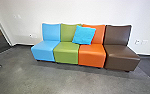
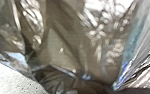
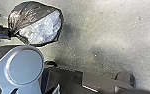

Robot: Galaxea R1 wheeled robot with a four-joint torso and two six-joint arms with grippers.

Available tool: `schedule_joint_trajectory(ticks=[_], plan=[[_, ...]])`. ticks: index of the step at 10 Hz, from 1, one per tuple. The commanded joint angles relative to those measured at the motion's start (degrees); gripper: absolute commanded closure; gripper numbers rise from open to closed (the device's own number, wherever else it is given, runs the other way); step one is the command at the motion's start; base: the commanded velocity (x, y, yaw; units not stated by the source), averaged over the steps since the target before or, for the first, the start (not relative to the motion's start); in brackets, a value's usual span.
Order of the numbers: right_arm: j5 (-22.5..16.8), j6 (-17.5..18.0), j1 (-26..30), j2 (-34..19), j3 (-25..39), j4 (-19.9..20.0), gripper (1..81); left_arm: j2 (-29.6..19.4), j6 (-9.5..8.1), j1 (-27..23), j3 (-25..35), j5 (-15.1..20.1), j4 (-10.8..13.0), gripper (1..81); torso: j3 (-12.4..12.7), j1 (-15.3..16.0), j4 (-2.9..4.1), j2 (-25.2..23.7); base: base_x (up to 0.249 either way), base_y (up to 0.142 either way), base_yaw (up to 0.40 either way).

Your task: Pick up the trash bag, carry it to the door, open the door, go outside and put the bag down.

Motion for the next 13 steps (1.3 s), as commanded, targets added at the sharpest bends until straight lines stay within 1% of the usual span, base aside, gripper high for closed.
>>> schedule_joint_trajectory(ticks=[1, 3, 4, 5, 6, 7, 8, 9, 11, 12, 13], plan=[[-2.6, -0.3, 1.3, 0.3, -2.0, 0.6, 1.0, -2.2, 4.54, -3.4, 0.3, 5.6, -1.5, 81.1, 5.3, -3.6, 0.0, 5.6, 0.0, 0.0, 0.0], [-2.6, -0.3, 1.3, 0.7, -2.3, 0.7, 1.0, -3.5, 4.8, -2.5, 0.3, 5.7, -1.6, 81.1, 8.7, -6.1, 0.0, 9.4, 0.0, 0.0, 0.0], [-2.6, -0.3, 1.2, 0.7, -2.2, 0.7, 1.0, -3.7, 4.8, -2.2, 0.3, 5.7, -1.6, 81.1, 5.3, -7.4, 0.0, 11.3, 0.0, 0.0, 0.0], [-2.6, -0.4, 1.1, 1.1, -2.6, 0.7, 1.0, -3.4, 4.98, -1.8, 0.3, 5.5, -1.6, 81.1, 6.8, -8.5, 0.0, 13.0, 0.0, 0.0, 0.0], [-2.6, -0.4, 0.6, 1.7, -3.4, 0.7, 1.0, -3.1, 5.68, -1.1, 0.3, 5.3, -1.6, 81.1, 7.3, -9.4, 0.0, 14.4, 0.0, 0.0, 0.0], [-2.6, -0.4, -0.1, 2.5, -4.5, 0.7, 1.0, -3.1, 6.99, -0.3, 0.3, 5.2, -1.6, 81.1, 7.7, -10.3, 0.0, 15.7, 0.0, 0.0, 0.0], [-2.6, -0.4, -0.9, 3.8, -6.4, 0.6, 1.0, -3.2, 9.1, 0.8, 0.3, 5.2, -2.7, 81.1, 7.9, -11.7, 0.0, 17.9, 0.0, 0.0, 0.0], [-2.6, -0.5, -1.6, 5.2, -8.6, 0.7, 1.0, -3.8, 13.13, 1.8, 0.3, 5.4, -5.5, 81.1, 7.9, -12.9, 0.0, 19.8, 0.0, 0.0, 0.0], [-2.6, -0.6, -3.3, 7.6, -11.2, 0.6, 1.0, -5.7, 21.15, 4.7, 0.3, 5.8, -13.0, 81.1, 7.9, -15.5, 0.0, 23.8, 0.0, 0.0, 0.0], [-2.5, -0.6, -4.1, 8.9, -12.0, 0.5, 1.0, -6.6, 23.87, 6.2, 0.3, 6.2, -15.6, 81.1, 7.9, -16.8, 0.0, 25.8, 0.0, 0.0, 0.0], [-2.3, -0.7, -4.7, 10.6, -13.7, 0.5, 1.0, -7.0, 26.68, 7.9, 0.3, 7.2, -17.9, 81.1, 7.9, -18.0, 0.0, 27.7, 0.0, 0.0, 0.0]])
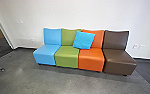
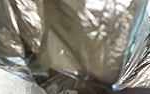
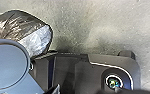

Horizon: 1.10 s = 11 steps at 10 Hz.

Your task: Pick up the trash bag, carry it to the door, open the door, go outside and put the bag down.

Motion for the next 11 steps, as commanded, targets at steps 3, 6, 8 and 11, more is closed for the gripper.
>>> schedule_joint_trajectory(ticks=[3, 6, 8, 11], plan=[[-2.4, -1.0, -0.7, 3.1, -4.4, 0.5, 1.0, -1.8, 9.33, 2.5, 0.0, 6.3, -8.7, 81.1, 0.0, -6.2, 0.0, 9.6, 0.0, 0.0, 0.0], [-1.3, -1.0, -3.1, 9.0, -10.0, -0.9, 1.0, 1.8, 12.42, 6.6, -0.1, 6.3, -9.4, 81.1, 4.0, -9.8, 0.0, 15.2, 0.0, 0.0, 0.0], [-1.3, -1.3, -4.7, 11.0, -11.7, -1.8, 1.0, 2.6, 13.3, 8.1, 0.1, 6.3, -9.4, 81.1, 4.9, -11.8, 0.0, 18.3, 0.0, 0.0, 0.0], [-0.5, -1.4, -6.2, 12.8, -13.5, -2.9, 1.0, 4.2, 14.09, 10.1, -0.1, 5.9, -9.0, 81.1, 8.8, -15.4, 0.0, 23.8, 0.0, 0.0, 0.0]])
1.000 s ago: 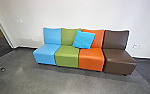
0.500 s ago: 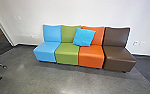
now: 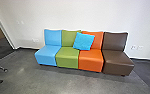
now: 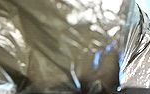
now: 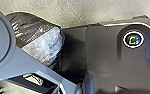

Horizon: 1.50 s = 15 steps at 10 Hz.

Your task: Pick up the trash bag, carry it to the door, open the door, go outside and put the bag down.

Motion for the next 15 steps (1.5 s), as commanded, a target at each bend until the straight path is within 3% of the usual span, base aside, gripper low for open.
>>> schedule_joint_trajectory(ticks=[1, 2, 3, 4, 7, 9, 11, 15], plan=[[-3.4, -0.4, 2.0, -0.5, -1.3, -0.8, 1.0, 0.3, 1.09, -1.8, -0.2, 5.9, -0.6, 81.1, 4.0, -3.6, 0.0, 5.6, 0.0, 0.0, 0.0], [-3.4, -0.8, 1.7, 0.1, -2.1, -0.9, 1.0, 0.4, 1.09, -1.4, -0.2, 5.9, -0.5, 81.1, 5.2, -4.8, 0.0, 7.4, 0.0, 0.0, 0.0], [-3.3, -0.9, 1.4, 1.0, -2.8, -1.4, 1.0, 0.6, 1.18, -0.9, -0.3, 5.7, -0.5, 81.1, 10.3, -9.6, 0.0, 14.9, 0.0, 0.0, 0.0], [-3.2, -0.9, 1.2, 1.7, -3.4, -1.5, 1.0, 0.7, 1.18, -0.6, -0.3, 4.3, -0.5, 81.1, 7.6, -7.3, 0.0, 11.1, 0.0, 0.0, 0.0], [-3.2, -1.3, 0.0, 5.0, -7.1, -2.6, 1.0, 2.2, 1.18, 1.5, -0.3, -1.4, 0.4, 81.1, 10.8, -11.6, 0.0, 17.7, 0.0, 0.0, 0.0], [-3.1, -1.3, -1.1, 8.2, -11.6, -3.5, 1.0, 2.2, 1.18, 2.7, -0.6, -2.3, 0.2, 81.1, 9.2, -14.2, 0.0, 21.5, 0.0, 0.0, 0.0], [-2.1, -1.4, -1.9, 11.1, -16.4, -3.6, 1.0, 2.9, 1.09, 3.9, -0.7, -8.3, 0.4, 81.1, 9.7, -16.8, 0.0, 25.6, 0.0, 0.0, 0.0], [-2.1, -1.5, -3.4, 16.8, -25.2, -3.7, 1.0, 3.0, 0.92, 5.3, -0.8, -12.0, 0.4, 81.1, 9.7, -21.9, 0.0, 33.4, 0.0, 0.0, 0.0]])
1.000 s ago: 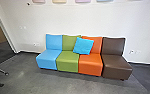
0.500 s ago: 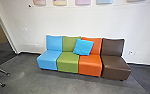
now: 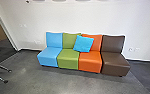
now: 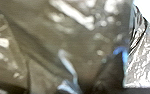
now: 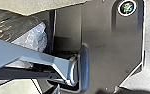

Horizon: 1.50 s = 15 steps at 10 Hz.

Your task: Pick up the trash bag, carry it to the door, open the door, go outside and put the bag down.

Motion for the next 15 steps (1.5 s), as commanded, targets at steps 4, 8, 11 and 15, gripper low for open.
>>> schedule_joint_trajectory(ticks=[4, 8, 11, 15], plan=[[-3.9, -0.5, -0.1, 7.7, -11.7, -1.0, 1.0, 0.7, 0.51, -1.2, -0.1, -0.1, 0.2, 81.1, 7.8, -6.4, 0.0, 9.9, 0.0, 0.0, 0.0], [-3.8, -0.5, -0.1, 10.7, -16.7, -1.6, 1.0, 1.4, 0.51, -0.8, -1.8, -0.7, 0.3, 81.1, 15.2, -11.5, 0.0, 17.7, 0.0, 0.0, 0.0], [-3.8, -0.5, -0.1, 13.2, -20.5, -2.3, 1.0, 2.6, 0.51, -0.4, -1.9, -5.2, 0.4, 81.1, 20.4, -15.1, 0.0, 23.2, 0.0, 0.0, 0.0], [-3.9, -0.5, -0.1, 15.5, -22.6, -2.6, 1.0, 3.8, 0.6, 0.1, -1.9, -5.5, 0.2, 81.1, 19.5, -19.8, 0.0, 30.2, 0.0, 0.0, 0.0]])
